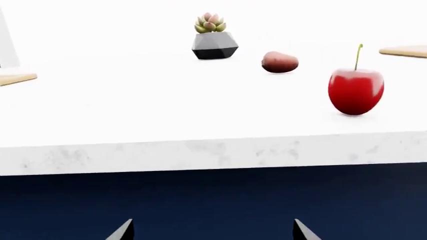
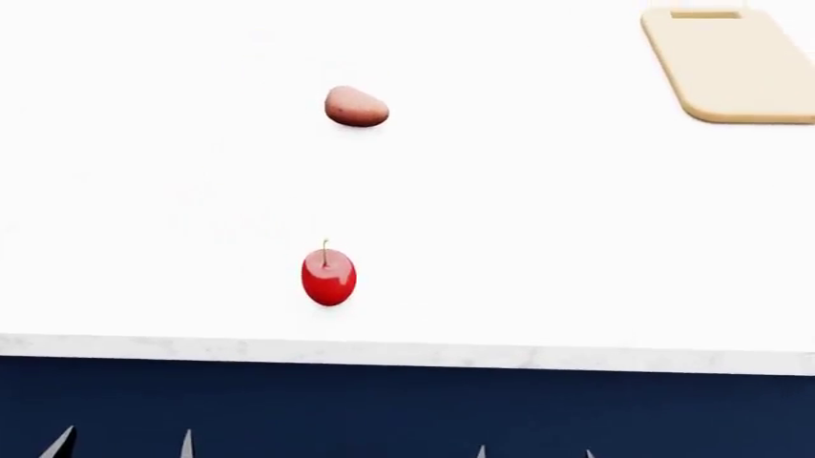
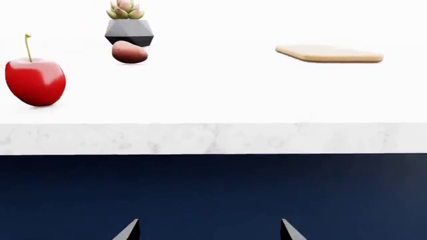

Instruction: Place the cherry and the sweet potato on separate cutting boards.

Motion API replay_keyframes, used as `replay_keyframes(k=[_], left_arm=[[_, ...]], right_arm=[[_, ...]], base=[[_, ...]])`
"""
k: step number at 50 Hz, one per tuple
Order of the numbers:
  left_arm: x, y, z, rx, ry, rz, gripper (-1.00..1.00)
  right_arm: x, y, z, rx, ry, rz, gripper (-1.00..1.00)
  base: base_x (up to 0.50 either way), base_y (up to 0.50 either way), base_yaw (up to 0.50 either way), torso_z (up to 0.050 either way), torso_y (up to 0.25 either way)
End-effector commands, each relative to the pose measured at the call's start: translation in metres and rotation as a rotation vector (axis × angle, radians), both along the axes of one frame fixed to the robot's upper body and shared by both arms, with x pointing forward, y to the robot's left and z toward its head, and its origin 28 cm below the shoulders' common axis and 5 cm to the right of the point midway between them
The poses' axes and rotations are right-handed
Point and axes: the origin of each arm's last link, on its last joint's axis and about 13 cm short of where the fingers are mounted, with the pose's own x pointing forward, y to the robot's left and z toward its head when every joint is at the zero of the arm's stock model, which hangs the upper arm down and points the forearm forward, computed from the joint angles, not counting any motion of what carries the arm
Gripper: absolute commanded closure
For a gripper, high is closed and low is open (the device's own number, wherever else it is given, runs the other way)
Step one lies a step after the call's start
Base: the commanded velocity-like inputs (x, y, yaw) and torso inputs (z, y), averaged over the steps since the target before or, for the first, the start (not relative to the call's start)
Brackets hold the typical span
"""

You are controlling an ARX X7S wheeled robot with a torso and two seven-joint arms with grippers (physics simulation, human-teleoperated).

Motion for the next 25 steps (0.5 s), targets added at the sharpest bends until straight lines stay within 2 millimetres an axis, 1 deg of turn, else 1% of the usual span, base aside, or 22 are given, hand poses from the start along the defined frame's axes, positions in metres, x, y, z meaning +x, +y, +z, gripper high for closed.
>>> replay_keyframes(k=[1,9,10,11,17,18,22,23,25], left_arm=[[-0.0001,-0.0005,0.0003,-0.002,0.002,-0.005,-1.00],[-0.0001,-0.0007,0.0000,0.000,0.003,-0.010,-1.00],[-0.0006,-0.0007,-0.0001,-0.037,0.010,-0.009,-1.00],[0.0000,-0.0006,0.0005,-0.023,0.003,-0.006,-1.00],[0.0004,-0.0016,0.0005,-0.017,0.007,-0.014,-1.00],[0.0004,-0.0012,-0.0012,-0.001,0.036,-0.006,-1.00],[0.0001,-0.0012,0.0019,-0.020,0.004,-0.019,-1.00],[-0.0004,-0.0017,0.0009,-0.026,0.027,-0.038,-1.00],[-0.0011,-0.0070,0.0070,-0.022,0.029,-0.085,-1.00]], right_arm=[[0.0001,0.0002,-0.0002,-0.004,0.002,0.002,-1.00],[-0.0005,0.0005,-0.0004,-0.006,0.003,0.003,-1.00],[-0.0005,0.0004,-0.0005,-0.006,0.004,0.003,-1.00],[-0.0005,0.0004,-0.0005,-0.006,0.004,0.003,-1.00],[-0.0004,0.0005,-0.0005,-0.005,0.003,0.003,-1.00],[-0.0004,0.0005,-0.0007,-0.005,0.004,0.004,-1.00],[-0.0003,0.0006,-0.0006,-0.004,0.004,0.004,-1.00],[0.0000,0.0007,-0.0009,-0.002,0.007,0.005,-1.00],[0.0003,0.0004,-0.0006,-0.002,0.005,0.004,-1.00]], base=[[0.00,0.00,0.00,0.050,0.000],[0.00,0.00,0.00,0.050,0.000],[0.00,0.00,0.00,0.050,0.000],[0.00,0.00,0.00,0.050,0.000],[0.00,0.00,0.00,0.002,0.000],[0.00,0.00,0.00,0.000,0.000],[0.00,0.00,0.00,0.000,0.000],[0.00,0.00,0.00,0.000,0.000],[0.00,0.00,0.00,0.000,0.000]])
